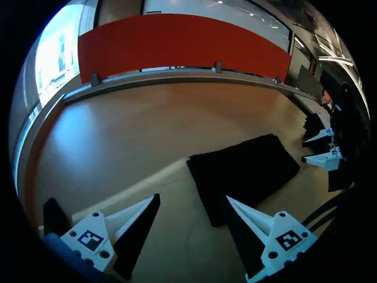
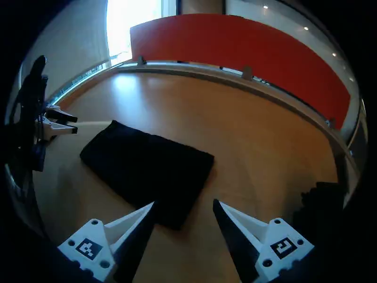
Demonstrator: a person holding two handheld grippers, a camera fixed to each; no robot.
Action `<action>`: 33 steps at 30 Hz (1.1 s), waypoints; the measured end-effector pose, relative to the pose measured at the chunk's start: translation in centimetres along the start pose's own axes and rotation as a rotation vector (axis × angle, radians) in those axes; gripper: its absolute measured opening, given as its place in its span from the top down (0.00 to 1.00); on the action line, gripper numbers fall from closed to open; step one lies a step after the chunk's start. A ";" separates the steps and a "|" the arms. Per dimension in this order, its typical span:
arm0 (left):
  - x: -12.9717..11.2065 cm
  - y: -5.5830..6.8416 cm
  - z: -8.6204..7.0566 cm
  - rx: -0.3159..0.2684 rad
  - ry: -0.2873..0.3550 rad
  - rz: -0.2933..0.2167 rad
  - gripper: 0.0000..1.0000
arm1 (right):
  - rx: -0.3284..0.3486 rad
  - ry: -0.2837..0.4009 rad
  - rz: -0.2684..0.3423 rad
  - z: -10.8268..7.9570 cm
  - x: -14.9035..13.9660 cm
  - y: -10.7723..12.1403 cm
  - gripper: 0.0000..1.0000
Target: Fold towel
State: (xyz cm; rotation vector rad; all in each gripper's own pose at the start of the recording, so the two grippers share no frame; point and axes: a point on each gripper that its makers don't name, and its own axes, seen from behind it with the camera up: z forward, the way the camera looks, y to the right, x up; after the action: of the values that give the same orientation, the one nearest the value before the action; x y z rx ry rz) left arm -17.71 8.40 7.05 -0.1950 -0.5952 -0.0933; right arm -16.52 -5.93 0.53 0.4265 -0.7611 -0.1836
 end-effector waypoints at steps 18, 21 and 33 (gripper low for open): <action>-2.1 -0.7 -2.6 0.044 0.010 -0.036 0.08 | 0.025 -0.014 -0.041 -0.8 -1.7 -0.5 0.13; -2.4 -1.0 -3.1 0.054 0.013 -0.043 0.08 | 0.037 -0.025 -0.063 -0.7 -2.1 -0.7 0.13; -3.8 -1.9 -5.2 0.087 0.018 -0.070 0.08 | 0.085 -0.065 -0.148 -0.2 -3.6 -1.2 0.27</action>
State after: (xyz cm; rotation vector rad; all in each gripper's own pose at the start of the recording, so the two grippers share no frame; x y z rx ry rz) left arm -18.29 5.59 1.01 -0.0886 -0.5868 -0.1364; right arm -18.94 -5.86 -2.40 0.5601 -0.8032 -0.3056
